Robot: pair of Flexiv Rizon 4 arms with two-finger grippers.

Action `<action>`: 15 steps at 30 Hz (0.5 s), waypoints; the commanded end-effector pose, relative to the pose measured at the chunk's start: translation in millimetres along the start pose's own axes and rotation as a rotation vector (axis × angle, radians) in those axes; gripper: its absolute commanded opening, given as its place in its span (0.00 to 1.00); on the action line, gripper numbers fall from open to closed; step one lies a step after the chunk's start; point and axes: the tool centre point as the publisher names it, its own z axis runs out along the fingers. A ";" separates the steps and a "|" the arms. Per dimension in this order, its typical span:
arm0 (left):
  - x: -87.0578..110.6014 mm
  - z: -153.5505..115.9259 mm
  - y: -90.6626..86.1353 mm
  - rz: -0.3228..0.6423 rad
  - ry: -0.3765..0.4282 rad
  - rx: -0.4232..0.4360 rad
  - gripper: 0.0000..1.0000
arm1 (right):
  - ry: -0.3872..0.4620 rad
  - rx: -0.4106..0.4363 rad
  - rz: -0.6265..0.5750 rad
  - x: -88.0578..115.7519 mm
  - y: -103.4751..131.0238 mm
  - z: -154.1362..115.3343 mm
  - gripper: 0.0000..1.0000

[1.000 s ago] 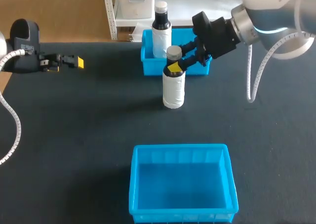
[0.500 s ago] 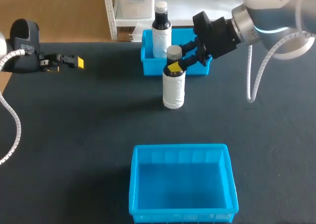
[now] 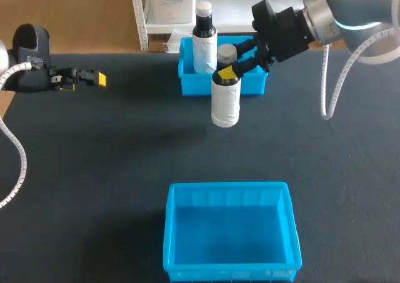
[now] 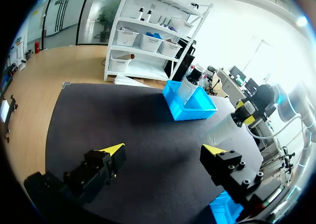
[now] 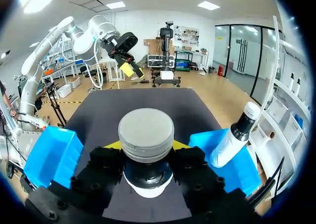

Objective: Pick up the bottle, and place it in the far bin if it is heavy, or in the near bin if it is light.

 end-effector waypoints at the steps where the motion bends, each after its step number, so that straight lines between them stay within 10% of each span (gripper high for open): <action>1: 0.0 0.0 0.0 0.000 0.000 0.000 1.00 | 0.007 0.017 -0.004 -10.3 9.8 -13.9 0.00; 15: 0.0 0.0 0.0 0.000 0.000 0.000 1.00 | 0.011 0.056 -0.019 -30.7 19.3 -44.7 0.00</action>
